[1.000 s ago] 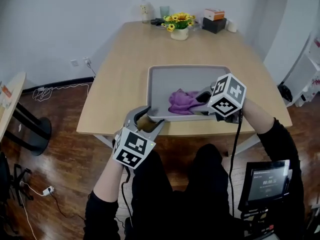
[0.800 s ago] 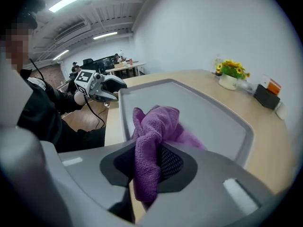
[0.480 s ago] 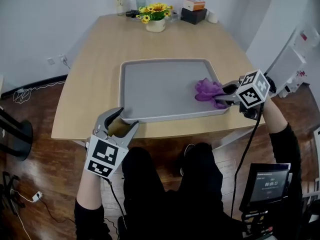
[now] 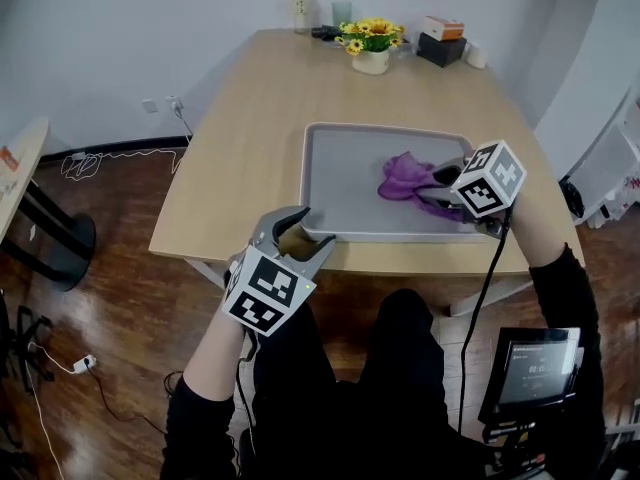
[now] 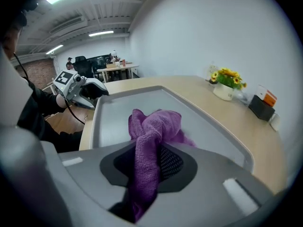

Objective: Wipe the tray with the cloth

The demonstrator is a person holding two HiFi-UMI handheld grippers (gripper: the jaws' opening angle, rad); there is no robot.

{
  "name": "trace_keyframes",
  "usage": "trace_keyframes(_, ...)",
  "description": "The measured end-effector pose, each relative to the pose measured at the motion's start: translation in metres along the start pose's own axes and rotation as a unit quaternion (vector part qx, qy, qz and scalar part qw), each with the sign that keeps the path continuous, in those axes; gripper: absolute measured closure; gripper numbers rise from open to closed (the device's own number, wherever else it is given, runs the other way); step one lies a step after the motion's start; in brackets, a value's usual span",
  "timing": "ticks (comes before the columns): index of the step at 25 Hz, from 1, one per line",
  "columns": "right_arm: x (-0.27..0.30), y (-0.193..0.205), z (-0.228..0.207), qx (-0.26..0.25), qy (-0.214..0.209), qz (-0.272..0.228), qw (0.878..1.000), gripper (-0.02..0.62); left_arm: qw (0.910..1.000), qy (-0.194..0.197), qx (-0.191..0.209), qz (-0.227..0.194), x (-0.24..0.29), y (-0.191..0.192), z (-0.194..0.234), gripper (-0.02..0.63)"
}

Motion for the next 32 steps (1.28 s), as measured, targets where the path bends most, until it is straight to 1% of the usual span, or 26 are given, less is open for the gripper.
trace_keyframes(3,0.039,-0.038,0.042,-0.036,-0.039,-0.017,0.998,0.518,1.0000,-0.005,0.006,-0.001,0.000,0.002,-0.002,0.387)
trace_keyframes(7,0.076,-0.076,0.080,-0.086,-0.056,-0.010,0.995,0.520,0.9999,-0.007,0.010,-0.001,0.002,0.002,-0.005,0.385)
trace_keyframes(10,0.091,-0.091,0.090,-0.090,-0.071,-0.004,0.993,0.520,0.9999,-0.004,0.010,-0.001,-0.001,0.004,-0.004,0.387)
trace_keyframes(13,0.091,-0.091,0.091,-0.091,-0.074,-0.004,0.993,0.518,0.9999,-0.006,0.012,-0.002,-0.003,0.007,-0.003,0.385)
trace_keyframes(15,0.083,-0.081,0.080,-0.091,-0.071,-0.001,0.993,0.518,0.9999,-0.007,0.013,-0.002,-0.003,0.008,-0.002,0.385)
trace_keyframes(17,0.068,-0.065,0.056,-0.072,-0.058,0.006,0.996,0.517,0.9999,-0.008,0.014,-0.002,-0.003,0.008,-0.002,0.385)
trace_keyframes(20,0.034,-0.034,0.003,-0.021,-0.018,0.011,1.000,0.517,0.9999,-0.009,0.013,-0.001,0.001,0.005,0.001,0.385)
trace_keyframes(22,0.008,-0.008,-0.025,0.008,0.013,0.018,1.000,0.517,0.9998,-0.012,0.015,0.001,0.000,0.004,0.001,0.387)
trace_keyframes(26,-0.036,0.040,-0.057,0.036,0.073,0.045,0.996,0.517,0.9994,-0.018,0.029,0.004,-0.006,0.004,-0.001,0.387)
trace_keyframes(27,-0.042,0.046,-0.063,0.045,0.079,0.047,0.995,0.517,0.9994,-0.017,0.029,0.004,-0.006,0.003,-0.001,0.387)
trace_keyframes(29,-0.047,0.049,-0.069,0.061,0.078,0.045,0.994,0.518,0.9996,-0.014,0.025,0.003,-0.006,0.002,0.000,0.387)
trace_keyframes(30,-0.044,0.046,-0.069,0.062,0.077,0.044,0.994,0.520,0.9997,-0.014,0.023,0.003,-0.006,0.002,0.001,0.387)
trace_keyframes(32,-0.034,0.033,-0.061,0.047,0.076,0.038,0.995,0.520,0.9997,-0.013,0.022,0.002,-0.006,0.002,0.000,0.387)
Point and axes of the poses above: the fingertips, and each gripper's own axes: x forward along the fingers, z to its left, y out of its underside, the point moved 7 cm from there along -x, backward along the fingers, and after that the axes turned 8 degrees about x, right-handed, at the moved point
